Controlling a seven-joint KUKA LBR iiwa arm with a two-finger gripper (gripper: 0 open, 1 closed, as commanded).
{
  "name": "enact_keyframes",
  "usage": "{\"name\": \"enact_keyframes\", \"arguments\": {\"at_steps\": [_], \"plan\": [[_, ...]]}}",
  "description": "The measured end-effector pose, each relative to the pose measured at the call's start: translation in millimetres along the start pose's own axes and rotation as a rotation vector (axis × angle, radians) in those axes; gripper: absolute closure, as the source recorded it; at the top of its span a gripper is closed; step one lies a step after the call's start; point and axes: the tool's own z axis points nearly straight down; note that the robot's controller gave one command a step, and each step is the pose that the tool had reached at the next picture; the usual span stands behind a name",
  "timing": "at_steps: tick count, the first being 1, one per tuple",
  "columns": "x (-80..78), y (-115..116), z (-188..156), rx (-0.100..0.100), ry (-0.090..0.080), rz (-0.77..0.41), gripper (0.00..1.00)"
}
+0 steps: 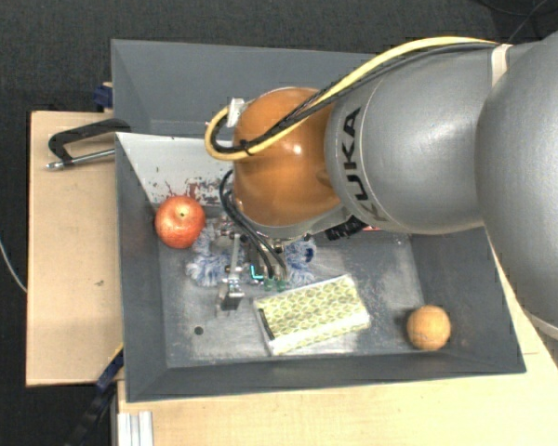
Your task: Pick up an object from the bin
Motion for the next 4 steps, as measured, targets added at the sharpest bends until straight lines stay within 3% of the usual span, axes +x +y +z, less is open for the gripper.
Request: {"name": "enact_keyframes", "arguments": {"at_steps": [1,2,3,4], "plan": [[-1.5,-1,-2,-0.001,-0.004,0.001,0.00],[-51.7,-23,66,-0.004,-0.013,0.043,0.00],[-75.7,-38,98,-0.004,-0.008,-0.009,0.00],[-72.9,-47,98,-0.006,-0.010,0.035,0.00]]}}
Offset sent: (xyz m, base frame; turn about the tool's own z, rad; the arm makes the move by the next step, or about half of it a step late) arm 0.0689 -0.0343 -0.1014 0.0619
